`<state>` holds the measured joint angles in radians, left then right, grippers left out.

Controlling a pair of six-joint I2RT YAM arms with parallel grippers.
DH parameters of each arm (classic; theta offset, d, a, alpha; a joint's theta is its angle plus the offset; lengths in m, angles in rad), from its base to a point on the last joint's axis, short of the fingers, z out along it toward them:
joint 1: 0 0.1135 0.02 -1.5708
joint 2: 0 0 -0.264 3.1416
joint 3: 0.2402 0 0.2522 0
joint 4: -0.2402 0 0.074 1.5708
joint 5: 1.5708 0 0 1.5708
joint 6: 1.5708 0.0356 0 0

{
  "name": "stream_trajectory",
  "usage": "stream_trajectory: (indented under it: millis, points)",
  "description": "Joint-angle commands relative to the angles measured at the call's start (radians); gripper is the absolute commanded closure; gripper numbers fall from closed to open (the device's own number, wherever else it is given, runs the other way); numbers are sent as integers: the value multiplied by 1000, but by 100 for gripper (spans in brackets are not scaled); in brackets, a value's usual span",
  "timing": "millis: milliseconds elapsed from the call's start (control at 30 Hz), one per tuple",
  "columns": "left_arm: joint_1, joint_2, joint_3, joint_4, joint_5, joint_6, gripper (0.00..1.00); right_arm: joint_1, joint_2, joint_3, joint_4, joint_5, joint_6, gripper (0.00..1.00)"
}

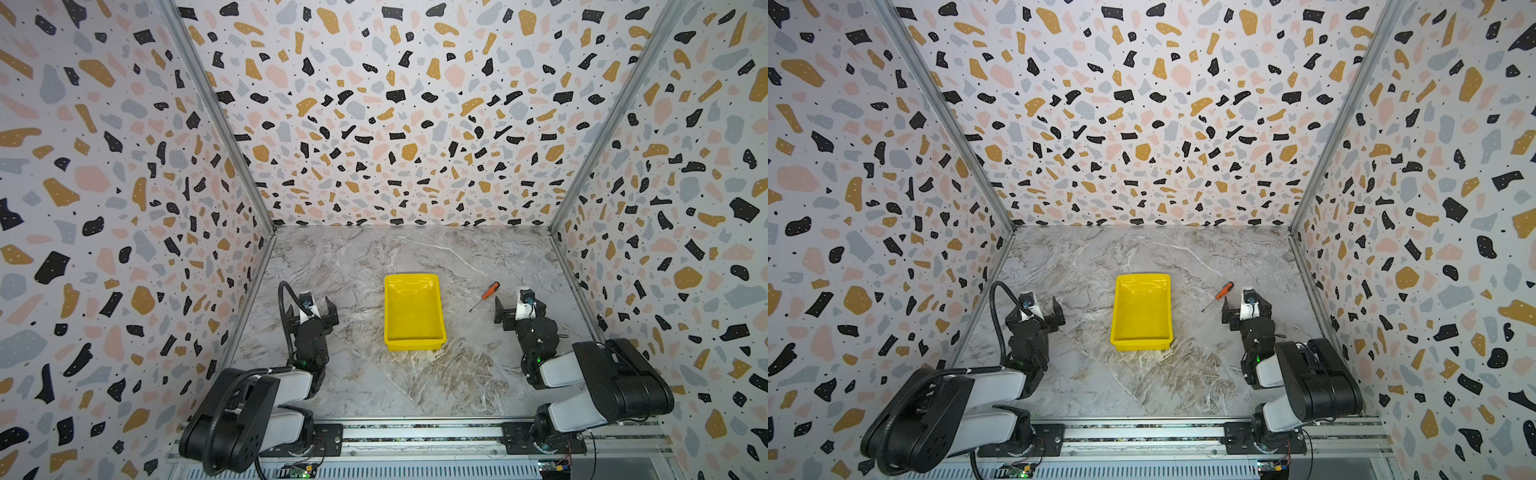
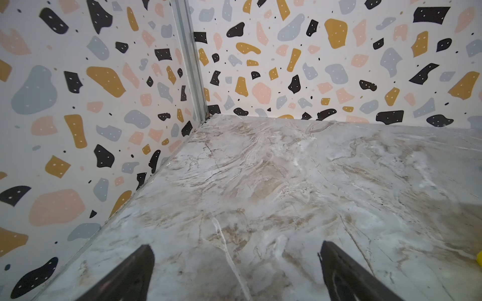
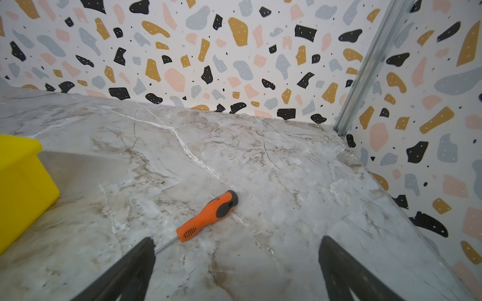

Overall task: Put the screwdriver in the bin
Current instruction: Rotate the screwdriver at the middle-right of the table.

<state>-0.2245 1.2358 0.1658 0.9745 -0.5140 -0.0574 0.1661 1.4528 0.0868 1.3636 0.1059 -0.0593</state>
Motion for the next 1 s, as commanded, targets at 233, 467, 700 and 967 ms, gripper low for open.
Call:
stream_trajectory:
  millis: [233, 467, 700, 967]
  points:
    - [-78, -352, 230, -669, 62, -159, 0, 197, -649, 157, -761, 184, 106, 1]
    - [-82, -661, 132, -845, 195, -388, 0, 156, -851, 229, -1536, 382, 732, 1]
    - [-81, -655, 113, -875, 314, -346, 0, 20, -1006, 104, -1491, 90, 695, 1]
    - [-81, -542, 167, -901, 339, -353, 0, 26, -935, 103, -1427, 52, 667, 1]
